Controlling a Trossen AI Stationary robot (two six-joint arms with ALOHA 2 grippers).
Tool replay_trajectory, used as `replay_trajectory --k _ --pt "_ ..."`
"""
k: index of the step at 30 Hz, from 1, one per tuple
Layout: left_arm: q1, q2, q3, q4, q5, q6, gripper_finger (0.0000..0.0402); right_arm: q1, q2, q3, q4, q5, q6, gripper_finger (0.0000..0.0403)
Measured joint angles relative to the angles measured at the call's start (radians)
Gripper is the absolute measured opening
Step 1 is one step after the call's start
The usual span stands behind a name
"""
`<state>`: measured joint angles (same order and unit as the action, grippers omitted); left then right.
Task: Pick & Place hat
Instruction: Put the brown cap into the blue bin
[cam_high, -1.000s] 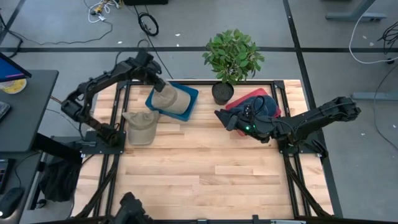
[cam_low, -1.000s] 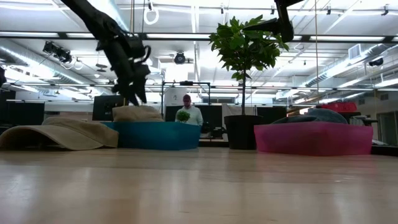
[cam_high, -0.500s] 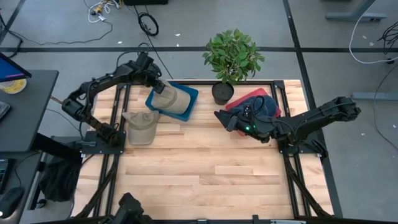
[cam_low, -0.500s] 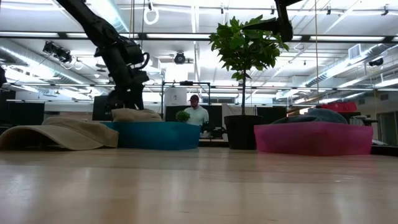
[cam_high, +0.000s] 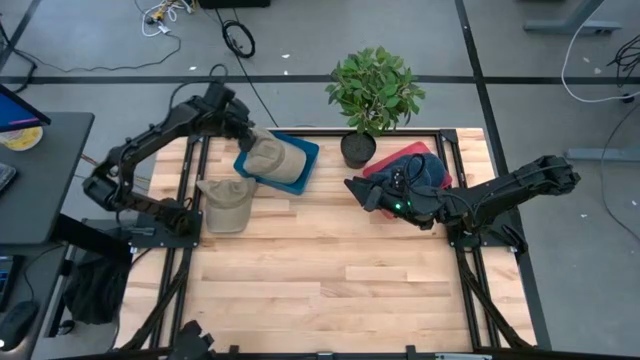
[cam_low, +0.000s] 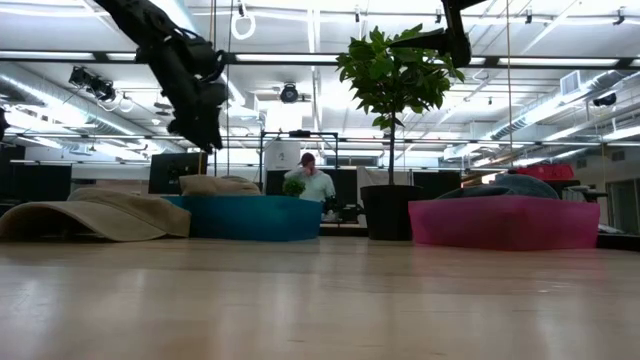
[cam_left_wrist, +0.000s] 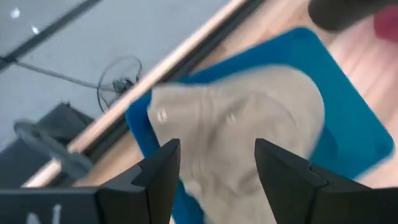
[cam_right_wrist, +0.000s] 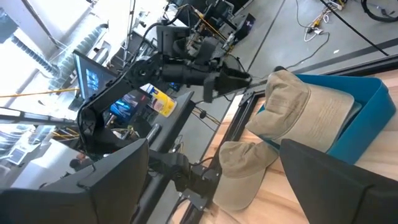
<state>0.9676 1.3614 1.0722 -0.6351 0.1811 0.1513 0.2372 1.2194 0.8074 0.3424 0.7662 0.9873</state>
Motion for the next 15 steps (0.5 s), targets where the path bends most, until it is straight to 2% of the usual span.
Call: replay_trajectory --k 9,15 --pt "-0.006 -0.014 0.108 -0.461 -0.010 0.107 0.0213 0.000 0.000 0.000 -0.026 -0.036 -0.001 0.0366" --pt "-0.013 -0.010 0.096 -0.635 -0.067 0.242 0.0213 -0.001 0.000 0.000 -0.047 -0.076 -0.007 0.0366"
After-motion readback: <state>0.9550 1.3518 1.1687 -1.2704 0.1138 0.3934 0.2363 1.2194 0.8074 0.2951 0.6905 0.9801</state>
